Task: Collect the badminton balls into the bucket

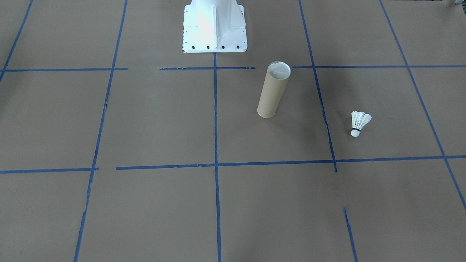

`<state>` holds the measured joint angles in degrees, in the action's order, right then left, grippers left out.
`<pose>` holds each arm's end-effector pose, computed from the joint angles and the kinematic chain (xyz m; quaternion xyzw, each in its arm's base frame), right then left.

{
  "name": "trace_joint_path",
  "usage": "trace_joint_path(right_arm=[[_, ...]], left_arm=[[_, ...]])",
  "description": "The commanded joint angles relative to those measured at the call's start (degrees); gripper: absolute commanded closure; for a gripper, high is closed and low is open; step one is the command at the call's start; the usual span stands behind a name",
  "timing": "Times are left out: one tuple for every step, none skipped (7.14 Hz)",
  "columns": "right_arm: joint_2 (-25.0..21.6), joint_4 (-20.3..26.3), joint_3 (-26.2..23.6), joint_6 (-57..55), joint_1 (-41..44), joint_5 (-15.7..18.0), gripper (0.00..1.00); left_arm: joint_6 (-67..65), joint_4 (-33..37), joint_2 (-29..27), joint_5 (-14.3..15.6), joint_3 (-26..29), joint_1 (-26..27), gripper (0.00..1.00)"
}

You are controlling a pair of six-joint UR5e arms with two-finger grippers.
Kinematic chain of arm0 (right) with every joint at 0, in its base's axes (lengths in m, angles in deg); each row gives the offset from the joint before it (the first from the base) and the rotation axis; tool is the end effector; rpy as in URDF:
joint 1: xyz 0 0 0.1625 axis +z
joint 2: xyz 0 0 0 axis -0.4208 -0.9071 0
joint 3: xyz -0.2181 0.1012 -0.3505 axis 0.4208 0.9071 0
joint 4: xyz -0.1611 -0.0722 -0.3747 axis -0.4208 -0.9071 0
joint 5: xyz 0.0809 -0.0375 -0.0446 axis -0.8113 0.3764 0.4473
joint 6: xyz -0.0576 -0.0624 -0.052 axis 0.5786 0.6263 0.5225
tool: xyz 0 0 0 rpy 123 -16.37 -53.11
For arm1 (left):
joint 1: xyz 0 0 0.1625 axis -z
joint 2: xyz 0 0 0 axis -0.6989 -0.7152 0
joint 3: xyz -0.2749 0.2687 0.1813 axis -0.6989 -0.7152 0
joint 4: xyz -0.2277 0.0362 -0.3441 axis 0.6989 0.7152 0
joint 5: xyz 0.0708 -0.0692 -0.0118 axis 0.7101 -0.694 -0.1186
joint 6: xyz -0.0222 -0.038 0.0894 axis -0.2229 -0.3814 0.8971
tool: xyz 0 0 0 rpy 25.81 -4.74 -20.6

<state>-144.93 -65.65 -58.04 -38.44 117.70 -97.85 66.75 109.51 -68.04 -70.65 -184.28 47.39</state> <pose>0.0884 -0.4821 0.7534 0.0184 -0.3710 0.0150 0.9283 -0.0780 -0.5164 0.5664 0.0857 0.3805 0.0401 0.9199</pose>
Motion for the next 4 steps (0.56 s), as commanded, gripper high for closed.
trace_joint_path(right_arm=[[0.0, 0.0, 0.0, 0.0, 0.0, 0.0, 0.0], [-0.09, 0.0, 0.0, 0.0, 0.0, 0.0, 0.0], [-0.09, 0.0, 0.0, 0.0, 0.0, 0.0, 0.0], [-0.09, 0.0, 0.0, 0.0, 0.0, 0.0, 0.0]], left_arm=[[-0.39, 11.94, -4.87, -0.43, 8.62, -0.06, 0.0], [-7.18, 18.02, -4.36, -0.43, 9.19, -0.23, 0.0], [-17.51, 25.13, -2.7, -0.43, 9.2, -2.76, 0.0], [-25.36, 34.42, -0.34, 0.18, 9.28, -8.7, 0.0]])
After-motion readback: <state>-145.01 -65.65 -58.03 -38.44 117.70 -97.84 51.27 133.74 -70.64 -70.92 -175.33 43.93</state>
